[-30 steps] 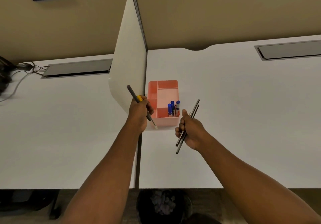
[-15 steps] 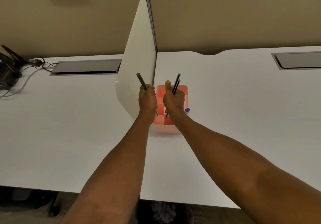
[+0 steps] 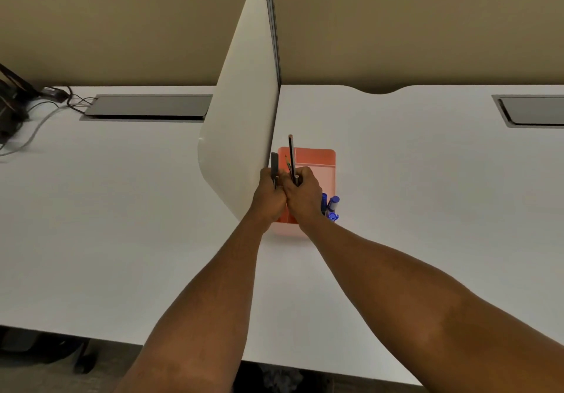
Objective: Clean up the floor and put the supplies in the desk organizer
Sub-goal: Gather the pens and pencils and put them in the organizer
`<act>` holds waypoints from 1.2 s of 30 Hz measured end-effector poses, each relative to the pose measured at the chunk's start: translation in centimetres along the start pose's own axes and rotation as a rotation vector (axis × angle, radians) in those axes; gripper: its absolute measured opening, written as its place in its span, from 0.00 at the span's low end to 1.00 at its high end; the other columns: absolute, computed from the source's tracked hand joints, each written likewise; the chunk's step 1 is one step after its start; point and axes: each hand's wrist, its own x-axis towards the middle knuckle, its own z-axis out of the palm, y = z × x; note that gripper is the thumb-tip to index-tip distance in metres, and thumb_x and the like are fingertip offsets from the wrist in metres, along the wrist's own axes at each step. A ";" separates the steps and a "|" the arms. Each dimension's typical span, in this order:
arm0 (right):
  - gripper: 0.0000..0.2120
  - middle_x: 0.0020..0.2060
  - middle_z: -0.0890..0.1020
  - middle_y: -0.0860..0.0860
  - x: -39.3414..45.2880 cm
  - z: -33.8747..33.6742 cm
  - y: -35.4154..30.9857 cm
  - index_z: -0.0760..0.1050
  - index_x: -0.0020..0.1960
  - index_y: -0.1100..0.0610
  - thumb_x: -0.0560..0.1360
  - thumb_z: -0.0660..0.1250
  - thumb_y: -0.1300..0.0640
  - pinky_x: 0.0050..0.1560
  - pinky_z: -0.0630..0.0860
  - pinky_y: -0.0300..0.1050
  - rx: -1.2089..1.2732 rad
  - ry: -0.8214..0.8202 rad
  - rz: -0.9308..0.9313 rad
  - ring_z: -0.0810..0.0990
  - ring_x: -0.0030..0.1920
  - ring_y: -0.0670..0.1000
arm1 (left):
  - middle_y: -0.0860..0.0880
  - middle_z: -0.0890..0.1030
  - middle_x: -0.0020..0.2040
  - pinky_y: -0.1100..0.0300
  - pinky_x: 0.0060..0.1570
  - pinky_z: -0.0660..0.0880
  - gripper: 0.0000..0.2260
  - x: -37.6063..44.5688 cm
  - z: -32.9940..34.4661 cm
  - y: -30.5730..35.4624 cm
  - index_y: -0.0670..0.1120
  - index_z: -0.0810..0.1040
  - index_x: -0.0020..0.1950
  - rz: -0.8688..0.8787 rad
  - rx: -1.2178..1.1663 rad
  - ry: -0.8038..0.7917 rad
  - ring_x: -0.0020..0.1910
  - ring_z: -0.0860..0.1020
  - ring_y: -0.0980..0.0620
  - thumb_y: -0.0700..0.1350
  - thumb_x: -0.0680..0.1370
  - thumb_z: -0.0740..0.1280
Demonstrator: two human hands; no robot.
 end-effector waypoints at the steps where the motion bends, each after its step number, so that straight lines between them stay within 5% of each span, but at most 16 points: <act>1: 0.10 0.34 0.78 0.44 0.0 0.0 0.0 0.71 0.46 0.52 0.77 0.65 0.45 0.37 0.69 0.34 0.003 0.002 0.000 0.77 0.36 0.42 | 0.54 0.77 0.45 0.68 0.37 0.72 0.07 0.0 0.0 -0.2 0.52 0.67 0.58 0.023 0.050 0.009 0.44 0.78 0.58 0.43 0.81 0.59; 9: 0.16 0.45 0.79 0.48 0.0 -0.8 -0.6 0.70 0.60 0.54 0.75 0.69 0.53 0.45 0.74 0.35 0.007 -0.047 0.063 0.79 0.44 0.46 | 0.55 0.77 0.52 0.68 0.44 0.72 0.15 0.0 -0.3 -1.4 0.49 0.72 0.64 0.087 0.206 0.074 0.47 0.77 0.57 0.41 0.79 0.65; 19: 0.11 0.51 0.81 0.54 0.4 -0.8 -0.6 0.70 0.61 0.56 0.79 0.61 0.62 0.55 0.78 0.47 -0.195 -0.086 0.100 0.80 0.48 0.52 | 0.47 0.80 0.60 0.63 0.53 0.72 0.15 -0.5 0.7 -1.5 0.47 0.75 0.65 0.171 0.246 0.128 0.55 0.78 0.51 0.37 0.79 0.63; 23: 0.14 0.51 0.81 0.55 0.4 -0.9 -0.9 0.70 0.63 0.57 0.78 0.64 0.63 0.53 0.77 0.45 -0.229 -0.098 0.106 0.80 0.49 0.52 | 0.48 0.82 0.57 0.58 0.56 0.76 0.14 -0.6 0.8 -2.0 0.46 0.78 0.61 0.185 0.221 0.104 0.55 0.79 0.50 0.36 0.78 0.63; 27: 0.17 0.55 0.80 0.54 0.8 -0.9 -1.7 0.71 0.65 0.57 0.77 0.65 0.60 0.57 0.76 0.47 -0.277 -0.147 0.146 0.80 0.53 0.53 | 0.52 0.80 0.51 0.64 0.49 0.76 0.12 -0.8 0.7 -2.3 0.48 0.74 0.58 0.205 0.180 0.105 0.51 0.79 0.51 0.35 0.77 0.65; 33: 0.10 0.49 0.82 0.52 1.2 -1.0 -2.5 0.76 0.58 0.57 0.78 0.64 0.56 0.53 0.80 0.51 -0.122 -0.142 0.178 0.81 0.48 0.52 | 0.61 0.76 0.47 0.74 0.42 0.73 0.19 -0.9 0.6 -2.3 0.52 0.71 0.64 0.208 0.196 0.111 0.45 0.77 0.62 0.36 0.77 0.66; 36: 0.06 0.42 0.78 0.51 1.3 -1.1 -2.7 0.73 0.54 0.57 0.80 0.60 0.57 0.38 0.75 0.42 -0.138 -0.129 0.145 0.76 0.39 0.48 | 0.60 0.77 0.47 0.73 0.45 0.74 0.21 -1.2 0.5 -2.3 0.51 0.71 0.66 0.186 0.169 0.102 0.46 0.78 0.63 0.34 0.76 0.65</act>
